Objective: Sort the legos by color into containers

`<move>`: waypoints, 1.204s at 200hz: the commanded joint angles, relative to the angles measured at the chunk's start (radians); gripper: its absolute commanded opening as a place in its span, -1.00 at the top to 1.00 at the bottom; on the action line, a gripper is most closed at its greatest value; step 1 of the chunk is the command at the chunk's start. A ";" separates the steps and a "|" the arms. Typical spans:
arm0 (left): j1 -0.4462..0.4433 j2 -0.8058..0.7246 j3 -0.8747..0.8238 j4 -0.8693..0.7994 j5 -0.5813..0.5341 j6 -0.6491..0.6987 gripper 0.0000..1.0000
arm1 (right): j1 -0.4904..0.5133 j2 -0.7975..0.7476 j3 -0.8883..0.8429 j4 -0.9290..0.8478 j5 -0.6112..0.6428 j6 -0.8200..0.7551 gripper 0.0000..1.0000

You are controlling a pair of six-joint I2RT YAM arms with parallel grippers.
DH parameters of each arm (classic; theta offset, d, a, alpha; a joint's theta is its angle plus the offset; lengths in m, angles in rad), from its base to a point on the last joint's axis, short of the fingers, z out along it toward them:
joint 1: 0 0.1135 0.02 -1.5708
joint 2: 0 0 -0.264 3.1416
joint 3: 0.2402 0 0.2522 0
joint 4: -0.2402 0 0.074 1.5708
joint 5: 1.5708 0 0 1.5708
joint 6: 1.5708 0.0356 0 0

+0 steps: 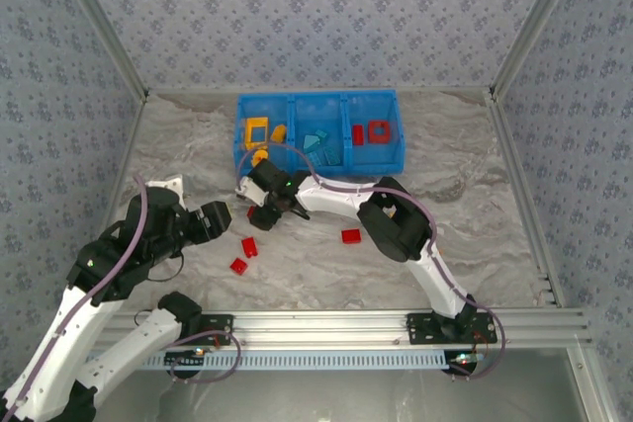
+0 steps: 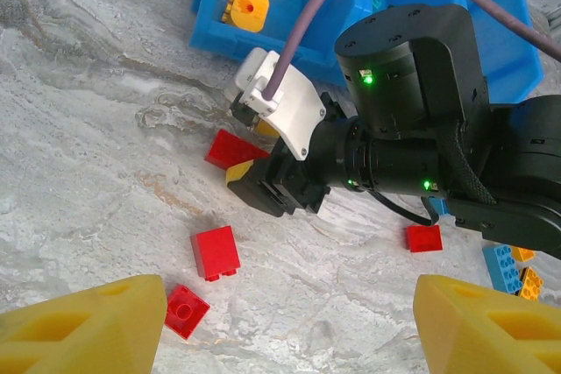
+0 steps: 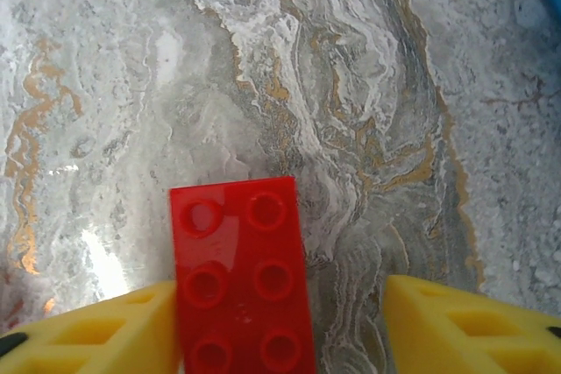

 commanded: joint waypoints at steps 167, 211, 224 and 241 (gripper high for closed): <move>-0.433 0.515 0.141 0.566 0.009 0.115 -0.49 | -0.338 -0.897 -0.692 0.130 0.129 0.311 0.24; -0.522 0.704 0.220 0.687 -0.080 0.114 -0.49 | -0.564 -0.732 -0.565 0.089 0.033 0.409 0.23; -0.544 0.748 0.248 0.693 -0.092 0.122 -0.49 | -0.598 -0.633 -0.462 0.045 0.010 0.433 0.23; -0.570 0.794 0.285 0.688 -0.105 0.128 -0.49 | -0.634 -0.496 -0.329 -0.036 -0.021 0.458 0.23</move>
